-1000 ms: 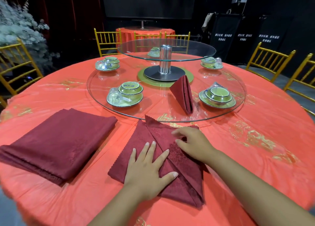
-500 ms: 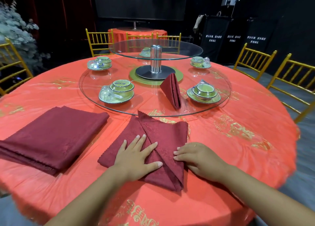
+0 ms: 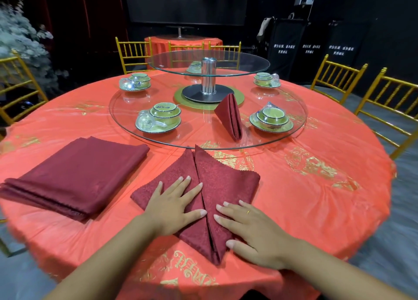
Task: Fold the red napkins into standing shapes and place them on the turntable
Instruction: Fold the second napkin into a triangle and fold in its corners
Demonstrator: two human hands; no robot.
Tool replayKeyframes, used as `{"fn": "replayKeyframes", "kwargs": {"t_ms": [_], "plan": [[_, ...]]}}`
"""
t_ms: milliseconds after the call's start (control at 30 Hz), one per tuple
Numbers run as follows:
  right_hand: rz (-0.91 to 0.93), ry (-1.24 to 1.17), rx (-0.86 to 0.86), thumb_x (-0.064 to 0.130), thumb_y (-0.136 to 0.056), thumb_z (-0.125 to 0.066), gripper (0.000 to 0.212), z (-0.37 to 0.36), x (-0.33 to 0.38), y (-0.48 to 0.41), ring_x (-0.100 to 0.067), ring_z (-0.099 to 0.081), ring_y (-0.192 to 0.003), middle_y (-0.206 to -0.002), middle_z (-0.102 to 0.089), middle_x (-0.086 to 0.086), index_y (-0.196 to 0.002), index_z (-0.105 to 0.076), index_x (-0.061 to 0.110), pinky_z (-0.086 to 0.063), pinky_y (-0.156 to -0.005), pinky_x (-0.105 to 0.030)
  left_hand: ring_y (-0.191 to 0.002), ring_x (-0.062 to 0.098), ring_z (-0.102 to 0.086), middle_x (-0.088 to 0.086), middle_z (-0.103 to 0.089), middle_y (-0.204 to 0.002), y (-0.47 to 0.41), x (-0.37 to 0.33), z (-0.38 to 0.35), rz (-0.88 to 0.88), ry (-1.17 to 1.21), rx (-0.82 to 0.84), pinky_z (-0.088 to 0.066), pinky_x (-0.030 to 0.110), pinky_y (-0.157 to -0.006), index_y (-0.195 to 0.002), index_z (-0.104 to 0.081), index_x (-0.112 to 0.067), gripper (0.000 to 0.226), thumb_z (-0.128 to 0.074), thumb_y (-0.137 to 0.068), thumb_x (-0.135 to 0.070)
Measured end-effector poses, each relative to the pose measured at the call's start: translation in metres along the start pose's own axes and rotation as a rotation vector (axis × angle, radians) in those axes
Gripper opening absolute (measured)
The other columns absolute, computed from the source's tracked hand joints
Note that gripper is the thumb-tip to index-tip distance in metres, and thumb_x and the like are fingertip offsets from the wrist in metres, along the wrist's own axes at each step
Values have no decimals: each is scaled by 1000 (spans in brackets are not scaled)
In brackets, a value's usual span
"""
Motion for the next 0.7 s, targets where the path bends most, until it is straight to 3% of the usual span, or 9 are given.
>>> {"fn": "replayKeyframes", "kwargs": {"t_ms": [100, 200, 400, 500, 700], "plan": [[-73, 55, 62, 65, -92, -13, 71, -3, 3, -4, -9, 9, -146, -160, 0, 5, -152, -9, 28, 16, -115, -29, -145, 10, 17, -8, 13, -160, -3, -1, -1, 15, -1, -15, 9, 52, -116, -144, 14, -51, 86, 5, -65, -86], [-105, 97, 103, 67, -87, -6, 77, -7, 6, -10, -9, 17, -144, -160, 6, 5, -152, -3, 26, 21, -114, -36, -146, 10, 16, -8, 12, -160, -4, -3, 0, 25, 5, -23, 10, 51, -116, -145, 12, -49, 86, 8, -66, -83], [-128, 115, 93, 67, -87, -10, 79, -14, 7, -14, -11, 17, -145, -160, 7, 5, -153, -4, 24, 21, -114, -40, -146, 12, 15, -3, 10, -161, 5, -16, 8, 61, -70, -114, 15, 53, -114, -149, 11, -42, 80, 4, -77, -77], [-122, 92, 60, 67, -87, -14, 79, -16, 7, -15, -11, 15, -145, -160, 4, 4, -153, -7, 23, 19, -115, -40, -144, 8, 18, -5, 13, -160, 13, -35, 6, 8, 20, -152, 16, 50, -114, -149, 11, -41, 83, 6, -75, -79], [-96, 26, 37, 65, -90, -33, 84, -19, -2, -15, -4, 22, -139, -159, 5, 1, -152, -7, 14, 21, -112, -24, -137, 4, 31, -11, 23, -155, 22, -59, -11, -67, 79, -90, 16, 47, -115, -139, 26, -45, 94, 7, -61, -93]]}}
Point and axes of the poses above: each hand's wrist, its own y-axis away from the middle knuckle, its own z-axis out of the back of the hand, x = y × z, the point moved 2 cm from there along -y, towards the middle knuckle
